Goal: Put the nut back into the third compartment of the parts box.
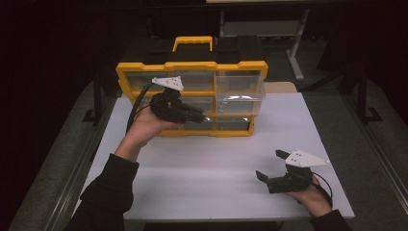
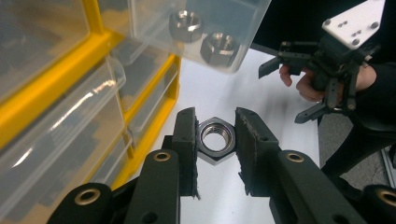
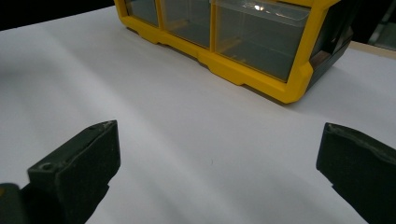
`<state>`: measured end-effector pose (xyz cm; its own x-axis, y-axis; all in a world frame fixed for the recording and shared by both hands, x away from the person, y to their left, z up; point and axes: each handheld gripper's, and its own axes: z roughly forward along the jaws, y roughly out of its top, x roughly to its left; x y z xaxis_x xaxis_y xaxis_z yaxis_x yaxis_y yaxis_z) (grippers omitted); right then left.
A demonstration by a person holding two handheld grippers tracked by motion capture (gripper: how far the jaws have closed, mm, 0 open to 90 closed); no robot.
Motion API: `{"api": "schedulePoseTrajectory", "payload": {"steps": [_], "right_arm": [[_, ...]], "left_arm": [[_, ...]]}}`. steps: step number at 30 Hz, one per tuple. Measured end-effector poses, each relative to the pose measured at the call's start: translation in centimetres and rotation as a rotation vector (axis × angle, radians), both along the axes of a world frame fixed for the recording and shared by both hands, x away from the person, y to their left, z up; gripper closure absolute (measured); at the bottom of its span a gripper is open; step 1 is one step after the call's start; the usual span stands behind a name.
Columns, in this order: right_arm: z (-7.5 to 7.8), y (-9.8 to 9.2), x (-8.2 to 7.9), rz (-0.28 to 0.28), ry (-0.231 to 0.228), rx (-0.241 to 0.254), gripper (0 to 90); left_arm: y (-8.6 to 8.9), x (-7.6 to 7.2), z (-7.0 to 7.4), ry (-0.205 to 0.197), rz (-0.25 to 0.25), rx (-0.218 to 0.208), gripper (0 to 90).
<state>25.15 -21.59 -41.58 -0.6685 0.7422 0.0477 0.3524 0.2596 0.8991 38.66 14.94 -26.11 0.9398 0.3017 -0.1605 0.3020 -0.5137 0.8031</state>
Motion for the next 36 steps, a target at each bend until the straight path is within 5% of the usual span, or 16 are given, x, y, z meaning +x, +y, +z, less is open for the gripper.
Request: {"api": "schedulePoseTrajectory", "payload": {"steps": [36], "right_arm": [[0.0,-0.1,0.1,0.0,-0.002,0.005,0.0]], "left_arm": [[-1.0,1.7,8.3,-0.052,-0.008,-0.052,70.6]]}}
